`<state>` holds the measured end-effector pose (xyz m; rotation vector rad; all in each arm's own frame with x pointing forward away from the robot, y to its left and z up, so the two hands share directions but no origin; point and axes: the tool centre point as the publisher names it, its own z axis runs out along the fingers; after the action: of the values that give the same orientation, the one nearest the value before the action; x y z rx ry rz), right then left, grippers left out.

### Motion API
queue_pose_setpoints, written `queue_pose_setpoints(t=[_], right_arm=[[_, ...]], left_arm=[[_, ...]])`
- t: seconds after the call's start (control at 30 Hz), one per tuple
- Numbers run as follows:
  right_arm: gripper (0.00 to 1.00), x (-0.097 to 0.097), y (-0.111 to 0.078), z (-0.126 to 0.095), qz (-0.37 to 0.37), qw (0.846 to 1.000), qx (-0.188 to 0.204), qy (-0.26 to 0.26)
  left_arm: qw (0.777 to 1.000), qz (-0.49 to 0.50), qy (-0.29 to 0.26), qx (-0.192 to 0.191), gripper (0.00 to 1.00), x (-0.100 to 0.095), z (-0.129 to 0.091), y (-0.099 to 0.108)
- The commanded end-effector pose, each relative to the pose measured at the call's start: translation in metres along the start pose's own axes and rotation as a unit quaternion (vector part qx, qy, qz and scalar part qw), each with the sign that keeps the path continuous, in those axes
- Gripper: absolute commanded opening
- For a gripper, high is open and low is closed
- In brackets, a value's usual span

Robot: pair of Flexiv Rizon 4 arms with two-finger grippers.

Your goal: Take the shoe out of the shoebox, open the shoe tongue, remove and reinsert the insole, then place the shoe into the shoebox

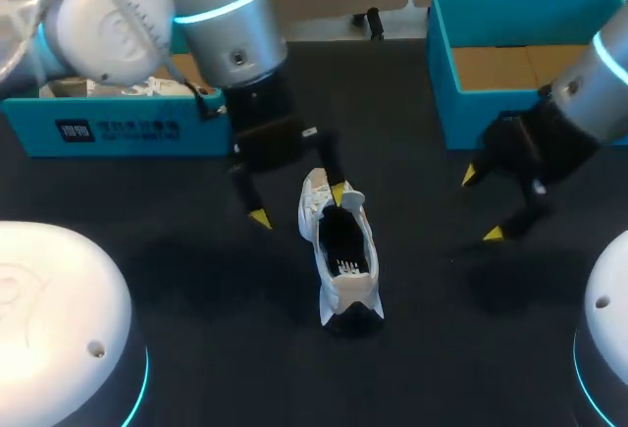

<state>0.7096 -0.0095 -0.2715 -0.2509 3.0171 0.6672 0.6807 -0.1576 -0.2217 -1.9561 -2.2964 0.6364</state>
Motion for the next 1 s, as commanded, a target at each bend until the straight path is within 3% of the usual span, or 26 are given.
queue_pose_setpoints(t=[0.03, 0.37, 0.4, 0.43, 0.5, 0.73, 1.0], right_arm=[[1.0, 0.007, -0.008, -0.027, 0.01, 1.0, -0.011, -0.006], [1.0, 0.007, -0.008, -0.027, 0.01, 1.0, -0.011, -0.006], [1.0, 0.007, -0.008, -0.027, 0.01, 1.0, -0.011, -0.006], [1.0, 0.007, -0.008, -0.027, 0.01, 1.0, -0.011, -0.006], [1.0, 0.007, -0.008, -0.027, 0.01, 1.0, -0.011, -0.006], [1.0, 0.007, -0.008, -0.027, 0.01, 1.0, -0.011, -0.006], [1.0, 0.007, -0.008, -0.027, 0.01, 1.0, -0.011, -0.006]], left_arm=[[0.997, 0.0, 0.072, -0.014, 1.0, -0.01, -0.003, 0.002], [0.998, -0.01, 0.06, -0.028, 1.0, -0.021, 0.0, 0.003], [0.998, -0.01, 0.059, -0.029, 0.67, -0.022, 0.001, 0.004], [0.998, -0.009, 0.058, -0.03, 0.42, -0.023, 0.003, 0.004], [0.998, -0.002, 0.051, -0.028, 0.0, -0.024, 0.004, 0.005], [0.998, 0.025, 0.041, -0.038, 0.0, -0.028, 0.02, 0.004], [0.996, 0.036, 0.051, -0.061, 0.0, -0.027, 0.053, 0.003]])
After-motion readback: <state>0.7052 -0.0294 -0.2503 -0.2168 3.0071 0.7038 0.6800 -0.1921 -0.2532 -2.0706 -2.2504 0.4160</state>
